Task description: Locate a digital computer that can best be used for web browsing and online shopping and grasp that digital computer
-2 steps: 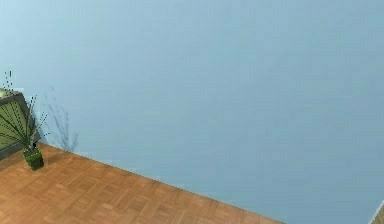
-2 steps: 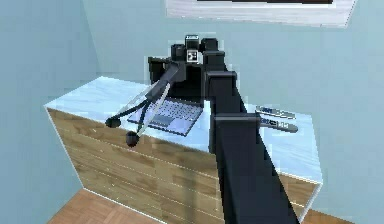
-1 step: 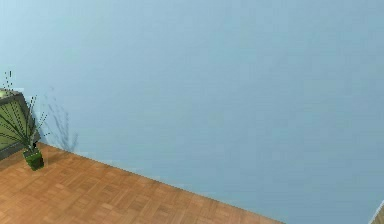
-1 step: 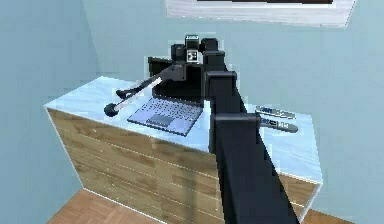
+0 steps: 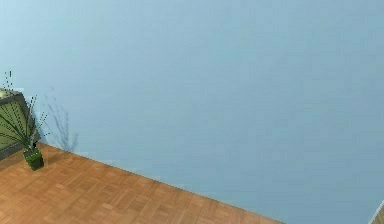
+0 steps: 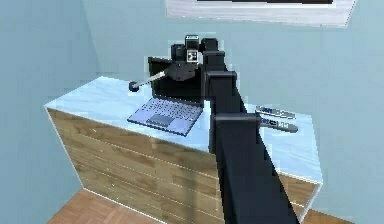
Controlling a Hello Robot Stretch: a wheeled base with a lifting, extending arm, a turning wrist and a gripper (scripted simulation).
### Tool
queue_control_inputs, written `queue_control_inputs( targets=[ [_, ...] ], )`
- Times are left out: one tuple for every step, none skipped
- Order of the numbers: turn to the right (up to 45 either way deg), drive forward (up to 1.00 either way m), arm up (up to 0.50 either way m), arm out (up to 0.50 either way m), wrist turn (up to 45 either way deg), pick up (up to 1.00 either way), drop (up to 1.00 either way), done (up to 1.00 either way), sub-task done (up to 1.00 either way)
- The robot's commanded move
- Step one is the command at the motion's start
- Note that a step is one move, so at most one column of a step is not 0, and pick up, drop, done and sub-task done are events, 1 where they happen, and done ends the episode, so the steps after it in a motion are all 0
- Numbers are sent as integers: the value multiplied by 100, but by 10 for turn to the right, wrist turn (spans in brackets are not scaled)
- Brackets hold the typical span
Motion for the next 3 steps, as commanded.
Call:
queue_control_inputs(
  targets=[
    [0,0,0,0,450,0,0,0,0],
    [0,0,-28,0,0,0,0,0,0],
    [0,0,0,0,0,100,0,0,0]
  ],
)
